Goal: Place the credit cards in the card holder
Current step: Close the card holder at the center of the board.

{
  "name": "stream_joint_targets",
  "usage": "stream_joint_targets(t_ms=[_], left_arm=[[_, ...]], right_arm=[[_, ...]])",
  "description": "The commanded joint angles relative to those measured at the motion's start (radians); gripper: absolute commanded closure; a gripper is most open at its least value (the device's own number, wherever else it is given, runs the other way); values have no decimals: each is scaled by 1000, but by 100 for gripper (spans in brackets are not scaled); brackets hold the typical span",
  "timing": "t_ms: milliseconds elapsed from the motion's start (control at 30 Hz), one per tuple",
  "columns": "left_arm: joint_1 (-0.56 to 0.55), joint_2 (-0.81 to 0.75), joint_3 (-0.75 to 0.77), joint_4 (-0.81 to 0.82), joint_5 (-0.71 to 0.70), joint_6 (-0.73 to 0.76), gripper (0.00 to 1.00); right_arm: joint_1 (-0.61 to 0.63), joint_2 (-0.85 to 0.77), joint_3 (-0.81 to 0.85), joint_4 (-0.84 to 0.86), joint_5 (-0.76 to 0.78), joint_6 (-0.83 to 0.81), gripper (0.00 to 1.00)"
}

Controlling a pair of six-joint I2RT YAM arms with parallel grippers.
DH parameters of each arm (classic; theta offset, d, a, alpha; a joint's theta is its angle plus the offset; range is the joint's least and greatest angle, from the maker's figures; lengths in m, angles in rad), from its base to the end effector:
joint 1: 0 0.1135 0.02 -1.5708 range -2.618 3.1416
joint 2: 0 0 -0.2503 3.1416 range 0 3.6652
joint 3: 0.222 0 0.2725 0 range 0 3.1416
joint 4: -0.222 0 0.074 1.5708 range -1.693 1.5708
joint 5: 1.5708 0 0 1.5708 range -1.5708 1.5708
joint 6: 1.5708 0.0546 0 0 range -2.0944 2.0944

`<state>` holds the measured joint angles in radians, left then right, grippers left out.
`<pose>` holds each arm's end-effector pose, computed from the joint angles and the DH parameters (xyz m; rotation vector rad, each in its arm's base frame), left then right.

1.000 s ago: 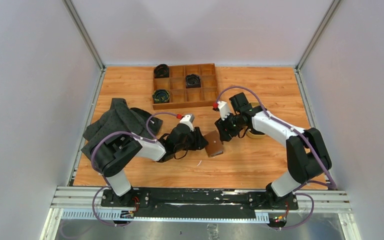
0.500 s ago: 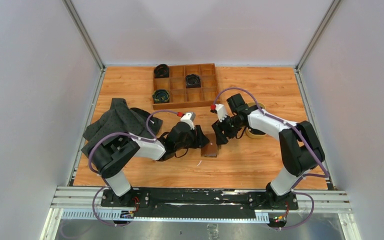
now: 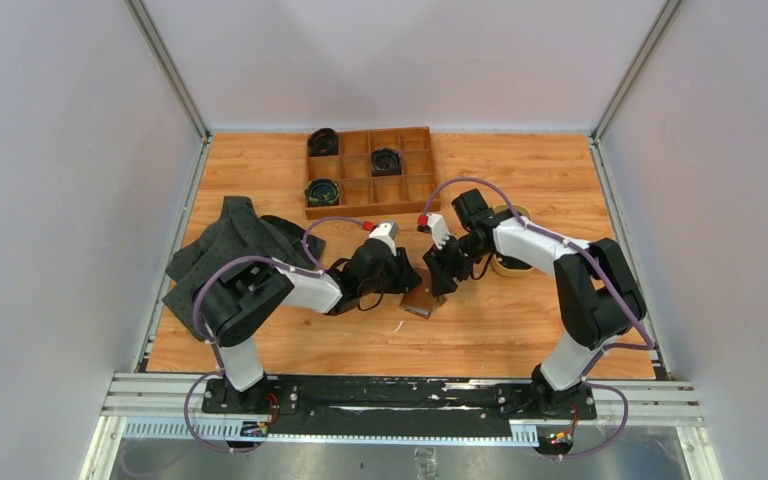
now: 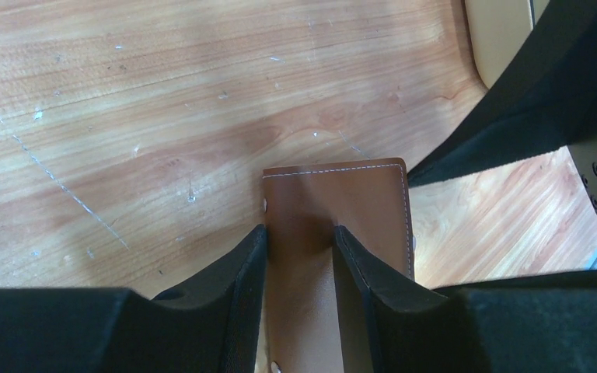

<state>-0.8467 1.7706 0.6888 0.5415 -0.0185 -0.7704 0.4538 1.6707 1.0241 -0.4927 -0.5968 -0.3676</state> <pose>0.2378 -0.2673 0.0862 0.0743 2.2570 -0.9105 0.2949 0.1780 0.1421 -1.2084 2.3326 0.8302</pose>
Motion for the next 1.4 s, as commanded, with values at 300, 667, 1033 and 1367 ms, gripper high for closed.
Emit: stream_joint_targets(t_ms=[300,667,1033,1367], left_arm=[[-2,52,-5,-129,11,5,64],[0,65,-1,-129,12,-6,72],[4,81,-2,-129,12,-16,76],[3,81,1,-129,38,-10,77]], right_arm=[[62,36,27,-110,18,-141,46],[83,16,23,-106,80,-154,79],[83,-107,-65,-101,41,-364,100],[82,-206,-158,-86,-35,-597,100]])
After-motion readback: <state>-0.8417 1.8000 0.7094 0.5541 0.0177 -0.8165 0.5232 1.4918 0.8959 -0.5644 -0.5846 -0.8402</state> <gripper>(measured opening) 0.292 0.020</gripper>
